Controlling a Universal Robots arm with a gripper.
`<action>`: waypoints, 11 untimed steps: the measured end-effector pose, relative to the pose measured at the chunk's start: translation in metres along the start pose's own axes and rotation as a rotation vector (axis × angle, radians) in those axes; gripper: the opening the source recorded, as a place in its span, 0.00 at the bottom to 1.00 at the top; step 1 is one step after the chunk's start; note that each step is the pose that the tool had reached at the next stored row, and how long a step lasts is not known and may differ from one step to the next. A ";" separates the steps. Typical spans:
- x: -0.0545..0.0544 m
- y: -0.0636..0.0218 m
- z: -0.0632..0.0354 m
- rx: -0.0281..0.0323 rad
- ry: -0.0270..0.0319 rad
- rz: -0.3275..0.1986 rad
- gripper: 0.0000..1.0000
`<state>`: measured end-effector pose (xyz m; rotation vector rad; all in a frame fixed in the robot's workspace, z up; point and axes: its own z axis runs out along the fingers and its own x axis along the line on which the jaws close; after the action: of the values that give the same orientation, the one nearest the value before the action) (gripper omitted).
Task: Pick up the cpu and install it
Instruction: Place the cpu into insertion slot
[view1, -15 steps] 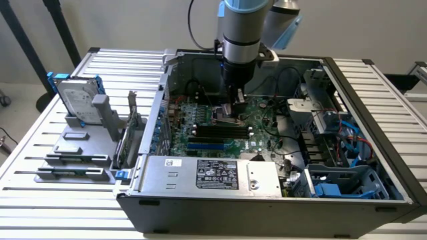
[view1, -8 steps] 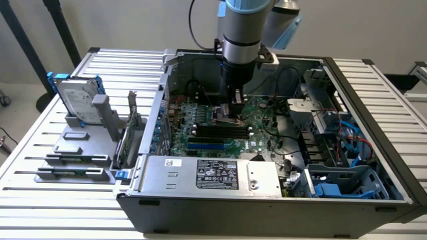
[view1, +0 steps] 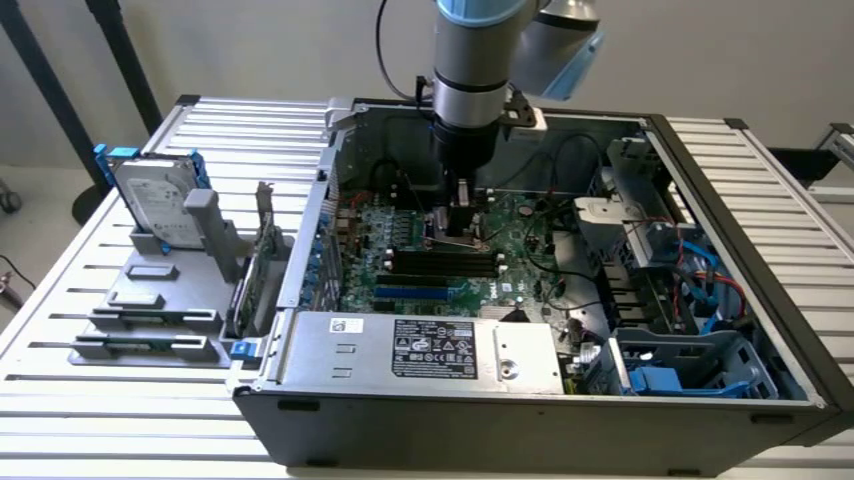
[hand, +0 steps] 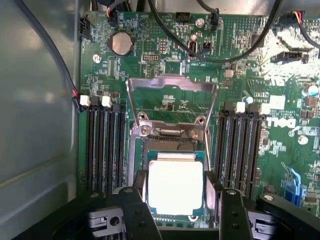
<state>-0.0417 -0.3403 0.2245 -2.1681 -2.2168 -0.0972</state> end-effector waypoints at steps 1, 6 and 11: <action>0.000 -0.0003 0.0000 -0.0009 -0.0002 0.003 0.55; 0.001 -0.0003 0.0015 -0.0095 -0.0007 0.019 0.55; 0.001 -0.0003 0.0040 -0.0183 -0.0060 0.028 0.55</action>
<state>-0.0420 -0.3390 0.2206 -2.2108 -2.1966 -0.1107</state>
